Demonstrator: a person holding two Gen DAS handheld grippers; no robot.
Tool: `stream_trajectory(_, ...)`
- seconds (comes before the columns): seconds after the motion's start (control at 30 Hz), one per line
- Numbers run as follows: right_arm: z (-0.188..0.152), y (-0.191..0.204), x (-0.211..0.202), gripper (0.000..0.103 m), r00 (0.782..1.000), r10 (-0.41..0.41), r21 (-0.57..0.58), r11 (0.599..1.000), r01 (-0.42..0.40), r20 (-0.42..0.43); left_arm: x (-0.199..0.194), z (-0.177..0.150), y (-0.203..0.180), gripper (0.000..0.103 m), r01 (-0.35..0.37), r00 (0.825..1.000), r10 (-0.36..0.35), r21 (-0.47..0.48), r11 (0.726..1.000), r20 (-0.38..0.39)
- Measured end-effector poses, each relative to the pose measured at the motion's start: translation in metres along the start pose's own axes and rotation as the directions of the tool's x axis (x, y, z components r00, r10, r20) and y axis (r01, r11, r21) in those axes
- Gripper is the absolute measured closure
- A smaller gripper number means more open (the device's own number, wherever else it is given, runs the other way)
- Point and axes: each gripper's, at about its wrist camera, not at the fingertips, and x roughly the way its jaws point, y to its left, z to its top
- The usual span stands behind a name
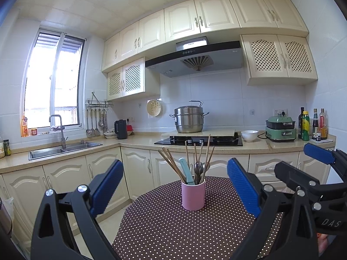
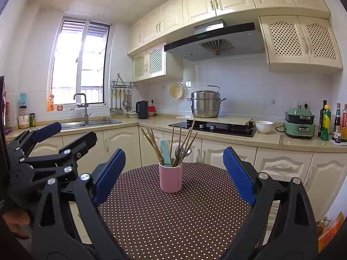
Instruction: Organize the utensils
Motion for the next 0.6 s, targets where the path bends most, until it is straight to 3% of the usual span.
stream_trajectory(0.6, -0.004, -0.016, 0.057, 0.013, 0.999, 0.022, 0.024, 1.0, -0.021, -0.047, 0.056, -0.005, 0.005, 0.008, -0.022, 0.998, 0.022, -0.002, 1.0, -0.056)
